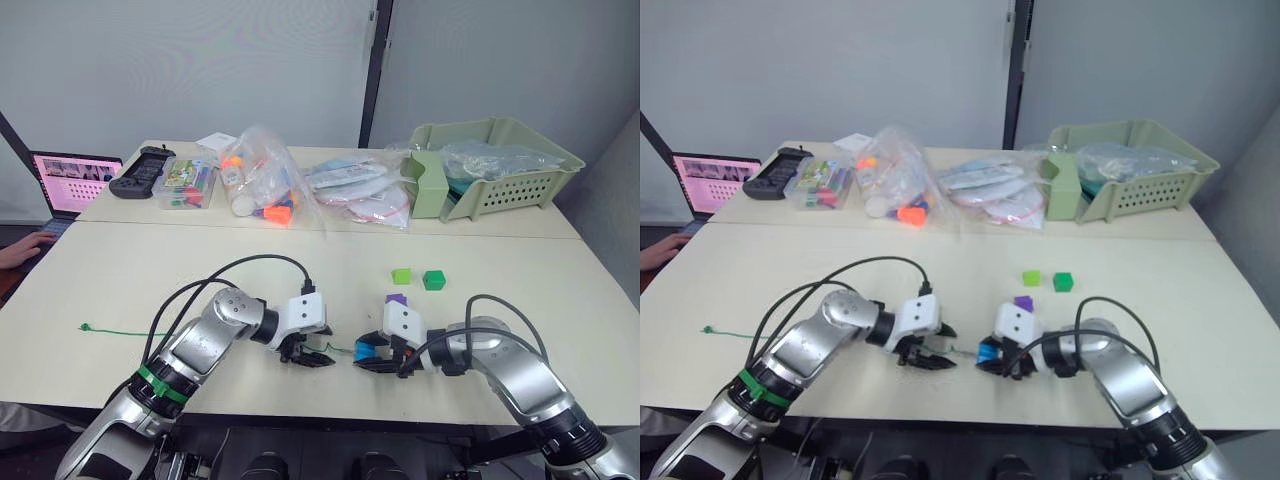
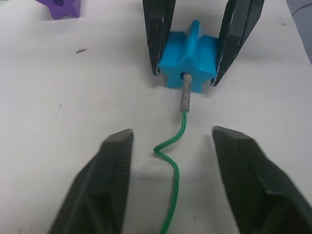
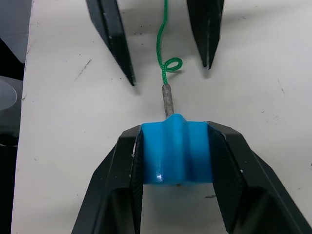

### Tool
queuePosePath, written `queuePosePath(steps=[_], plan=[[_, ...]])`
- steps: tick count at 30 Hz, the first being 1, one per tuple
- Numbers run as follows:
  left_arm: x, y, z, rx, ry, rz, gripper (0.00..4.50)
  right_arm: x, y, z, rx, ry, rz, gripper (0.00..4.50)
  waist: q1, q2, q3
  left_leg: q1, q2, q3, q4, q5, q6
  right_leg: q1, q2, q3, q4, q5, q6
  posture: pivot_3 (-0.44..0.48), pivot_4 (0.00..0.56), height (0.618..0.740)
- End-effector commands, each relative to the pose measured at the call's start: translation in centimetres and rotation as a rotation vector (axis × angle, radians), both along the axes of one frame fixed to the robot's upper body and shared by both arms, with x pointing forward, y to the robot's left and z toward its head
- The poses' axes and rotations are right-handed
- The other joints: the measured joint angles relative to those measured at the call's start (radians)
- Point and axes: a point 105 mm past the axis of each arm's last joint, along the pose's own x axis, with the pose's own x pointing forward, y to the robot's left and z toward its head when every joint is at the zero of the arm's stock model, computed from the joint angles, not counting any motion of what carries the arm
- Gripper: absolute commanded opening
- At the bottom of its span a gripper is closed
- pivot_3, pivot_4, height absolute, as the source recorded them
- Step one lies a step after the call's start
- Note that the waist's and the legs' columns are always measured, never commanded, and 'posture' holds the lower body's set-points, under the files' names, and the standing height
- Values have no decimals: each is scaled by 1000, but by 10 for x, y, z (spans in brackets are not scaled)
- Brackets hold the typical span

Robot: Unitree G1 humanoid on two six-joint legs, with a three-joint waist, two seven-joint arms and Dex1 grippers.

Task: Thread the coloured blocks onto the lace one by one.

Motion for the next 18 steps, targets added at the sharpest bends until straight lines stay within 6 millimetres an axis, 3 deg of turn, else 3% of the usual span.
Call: queuePosePath(steps=[1,5,14,18], plan=[[-2,-7,4,-15,-35,-32,1353,-2,-3,-3,-17,15,-13,1374,0,0,0,0,0,0,0,0,0,0,0,0,0,0,0,0,150,740],[-2,-8,5,-14,-40,-37,26,-3,-4,-4,-20,17,-16,1374,0,0,0,0,0,0,0,0,0,0,0,0,0,0,0,0,150,740],[-6,-19,6,-20,-54,-74,0,-4,-2,-4,-18,21,-19,1374,1,0,0,0,0,0,0,0,0,0,0,0,0,0,0,0,150,740],[-11,-37,5,-37,-60,-110,0,-5,2,-5,-18,25,-13,1374,1,0,0,0,0,0,0,0,0,0,0,0,0,0,0,0,150,740]])
